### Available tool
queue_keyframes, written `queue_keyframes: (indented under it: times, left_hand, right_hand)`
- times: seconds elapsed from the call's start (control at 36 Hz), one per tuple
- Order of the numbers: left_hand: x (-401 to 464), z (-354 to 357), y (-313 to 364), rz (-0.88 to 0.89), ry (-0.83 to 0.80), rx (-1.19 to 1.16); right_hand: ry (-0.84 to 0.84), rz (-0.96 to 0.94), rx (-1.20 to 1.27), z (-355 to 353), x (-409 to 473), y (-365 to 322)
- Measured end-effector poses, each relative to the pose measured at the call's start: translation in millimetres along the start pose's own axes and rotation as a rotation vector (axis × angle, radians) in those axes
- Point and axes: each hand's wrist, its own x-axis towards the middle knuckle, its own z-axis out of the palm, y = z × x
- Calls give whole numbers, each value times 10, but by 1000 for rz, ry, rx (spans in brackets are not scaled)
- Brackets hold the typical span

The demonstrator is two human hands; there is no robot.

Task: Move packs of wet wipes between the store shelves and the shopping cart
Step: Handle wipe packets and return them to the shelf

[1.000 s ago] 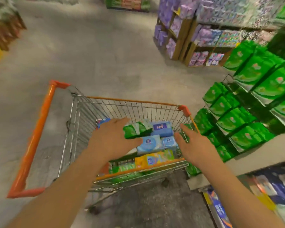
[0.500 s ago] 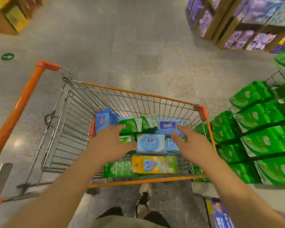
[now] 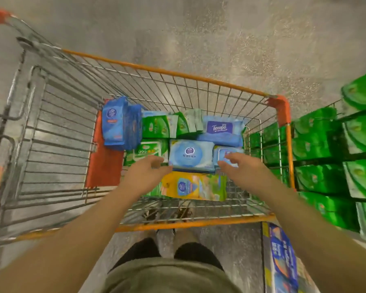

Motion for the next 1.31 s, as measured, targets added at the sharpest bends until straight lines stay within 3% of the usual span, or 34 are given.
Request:
queue_keyframes:
  times: [0.17, 0.22, 0.39, 0.56, 0.78, 0.89, 1.08, 1.31]
  left_hand:
    - [504, 385, -241, -141, -180, 5]
    - [619, 476, -282, -130, -268, 3]
    - [934, 685, -322, -4, -337, 307]
    - [1254, 903, -504, -32, -220, 134]
    - [1522, 931, -594, -135, -311, 46]
    - [1556, 983, -716, -146, -437, -75]
    - [1474, 1081, -676, -56, -473, 296]
    - [1569, 1052, -641, -44, -516, 387]
  right_hand:
    - [-172, 115, 14, 310, 566, 363]
    - [-233, 115, 20, 420, 729, 487]
    - [-381, -3, 20, 607, 975, 599]
    - [-467, 4, -32, 798, 1206, 688]
    - [-531, -29, -173, 923, 1404, 662]
    - [-568, -46, -272, 968, 1483, 592]
    - [-633, -37, -345, 1113, 1501, 510]
    - [-736, -24, -347, 1117, 1577, 462]
